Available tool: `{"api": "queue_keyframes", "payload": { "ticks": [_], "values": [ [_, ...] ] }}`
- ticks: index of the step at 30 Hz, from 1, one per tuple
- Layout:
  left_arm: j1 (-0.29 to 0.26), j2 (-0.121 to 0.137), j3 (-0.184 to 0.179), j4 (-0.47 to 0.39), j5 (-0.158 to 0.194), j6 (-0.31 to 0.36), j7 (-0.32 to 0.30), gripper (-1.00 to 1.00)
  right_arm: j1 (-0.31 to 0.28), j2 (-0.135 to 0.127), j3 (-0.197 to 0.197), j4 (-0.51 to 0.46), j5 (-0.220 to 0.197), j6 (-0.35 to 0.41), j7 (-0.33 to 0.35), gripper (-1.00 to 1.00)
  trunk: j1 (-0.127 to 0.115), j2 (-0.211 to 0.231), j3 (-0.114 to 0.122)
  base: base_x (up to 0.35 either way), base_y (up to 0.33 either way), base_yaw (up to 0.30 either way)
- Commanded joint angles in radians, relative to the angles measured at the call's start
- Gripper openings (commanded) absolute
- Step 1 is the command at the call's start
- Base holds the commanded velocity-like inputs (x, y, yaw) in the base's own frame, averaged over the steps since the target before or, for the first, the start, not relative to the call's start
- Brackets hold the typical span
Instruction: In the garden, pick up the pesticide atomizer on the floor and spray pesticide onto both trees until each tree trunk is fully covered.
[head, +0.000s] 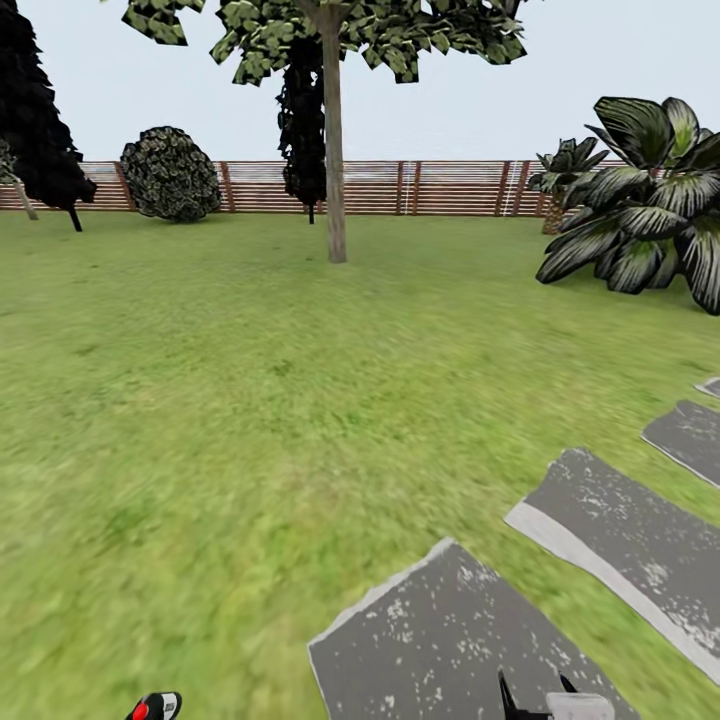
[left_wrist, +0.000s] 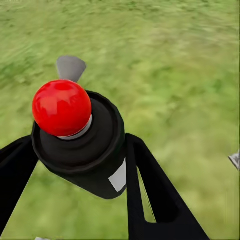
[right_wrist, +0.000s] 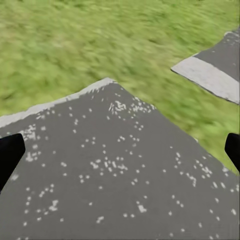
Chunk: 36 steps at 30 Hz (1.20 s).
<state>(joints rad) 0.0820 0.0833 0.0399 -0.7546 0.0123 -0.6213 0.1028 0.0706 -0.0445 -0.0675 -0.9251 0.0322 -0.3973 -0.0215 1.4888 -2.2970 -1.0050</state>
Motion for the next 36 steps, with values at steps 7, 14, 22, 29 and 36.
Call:
{"api": "queue_keyframes", "payload": {
  "ticks": [7, 14, 22, 29, 36],
  "values": [
    [0.0, 0.0, 0.0, 0.0, 0.0, 0.0, 0.0, -1.0, 0.0, 0.0, 0.0, 0.0, 0.0, 0.0, 0.0, 1.0, 0.0, 0.0, 0.0, 0.336, 0.0, 0.0],
    [0.0, 0.0, 0.0, 0.0, 0.0, 0.0, 0.0, -1.0, 0.0, 0.0, 0.0, 0.0, 0.0, 0.0, 0.0, 1.0, 0.0, 0.0, 0.0, 0.336, 0.0, 0.0],
    [0.0, 0.0, 0.0, 0.0, 0.0, 0.0, 0.0, -1.0, 0.0, 0.0, 0.0, 0.0, 0.0, 0.0, 0.0, 1.0, 0.0, 0.0, 0.0, 0.336, 0.0, 0.0],
    [-0.001, 0.0, 0.0, 0.0, 0.0, 0.0, 0.0, -1.0, 0.0, 0.0, 0.0, 0.0, 0.0, 0.0, 0.001, 1.0, 0.0, 0.0, 0.0, 0.336, 0.0, 0.0],
    [0.0, 0.0, 0.0, 0.0, 0.0, 0.0, 0.0, -1.0, 0.0, 0.0, 0.001, 0.0, 0.0, 0.0, 0.002, 1.0, 0.0, 0.0, 0.0, 0.336, 0.0, 0.0]
  ]
}}
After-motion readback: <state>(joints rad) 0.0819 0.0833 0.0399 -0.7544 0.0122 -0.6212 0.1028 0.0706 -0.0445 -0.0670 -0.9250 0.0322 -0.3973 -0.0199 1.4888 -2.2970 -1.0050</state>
